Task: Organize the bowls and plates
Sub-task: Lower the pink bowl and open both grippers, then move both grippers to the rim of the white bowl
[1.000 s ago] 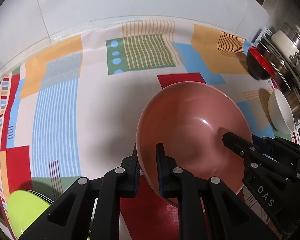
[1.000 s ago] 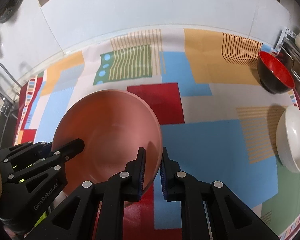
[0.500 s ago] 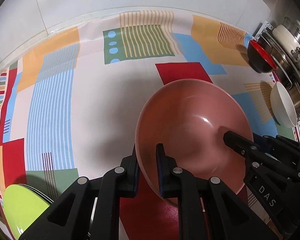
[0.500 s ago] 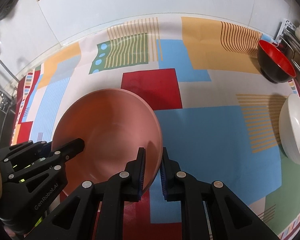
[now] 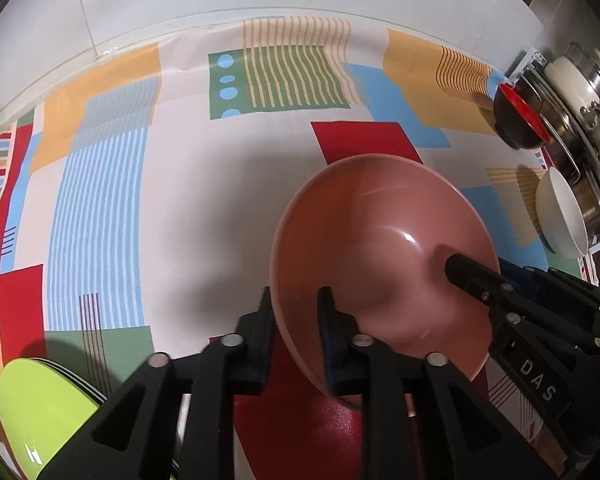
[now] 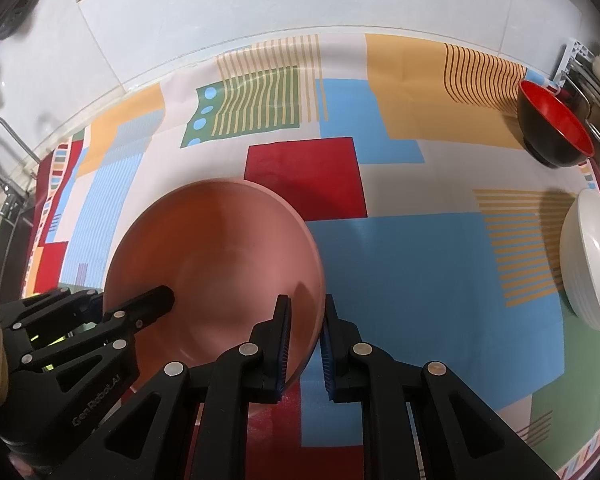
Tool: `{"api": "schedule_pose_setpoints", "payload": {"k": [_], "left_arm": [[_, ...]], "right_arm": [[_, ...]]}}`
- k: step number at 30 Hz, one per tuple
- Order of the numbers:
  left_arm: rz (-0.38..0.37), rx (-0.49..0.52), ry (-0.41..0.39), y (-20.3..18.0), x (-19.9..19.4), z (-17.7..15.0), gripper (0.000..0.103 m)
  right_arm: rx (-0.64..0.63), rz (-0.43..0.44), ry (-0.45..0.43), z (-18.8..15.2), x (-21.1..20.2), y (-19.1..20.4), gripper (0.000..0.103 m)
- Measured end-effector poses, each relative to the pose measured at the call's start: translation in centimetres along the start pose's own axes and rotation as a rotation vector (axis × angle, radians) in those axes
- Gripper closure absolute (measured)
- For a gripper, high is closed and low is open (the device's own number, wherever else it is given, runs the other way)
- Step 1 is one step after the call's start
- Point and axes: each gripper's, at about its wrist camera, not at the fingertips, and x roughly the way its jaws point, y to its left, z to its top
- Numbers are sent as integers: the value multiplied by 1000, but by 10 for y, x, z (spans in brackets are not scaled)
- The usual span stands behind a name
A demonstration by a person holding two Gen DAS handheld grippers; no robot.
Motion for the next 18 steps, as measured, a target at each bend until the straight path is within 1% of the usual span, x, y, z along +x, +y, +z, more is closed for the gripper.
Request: {"api": "schedule_pose_setpoints", "payload": {"k": [1, 4, 5, 6, 7, 10, 13, 15, 18], "left_arm": [[6, -5, -10, 1, -3, 0, 68], [10, -14, -46, 3, -15, 1, 59], [9, -15, -57, 4, -19, 2, 57], [8, -14, -72, 4, -24, 2, 50], [9, -14, -84, 4, -28, 3, 44], [23, 18, -133, -1, -43, 5, 38], [32, 65, -171, -12, -55, 6, 32], [21, 101, -197, -23, -62, 7, 30], [-1, 155, -226, -42, -73, 9, 29]], "right_arm": [[6, 1, -9, 0, -1, -1, 87], [11, -6, -39, 1, -9, -3, 85], [6, -19, -50, 2, -12, -3, 78], [6, -27, -51, 3, -15, -4, 71], [8, -36, -64, 3, -19, -4, 69], [21, -54, -100, 4, -34, -8, 69], [53, -65, -129, 2, -48, -15, 61], [92, -74, -162, -3, -61, -23, 55], [121, -104, -203, -8, -78, -33, 51]]}}
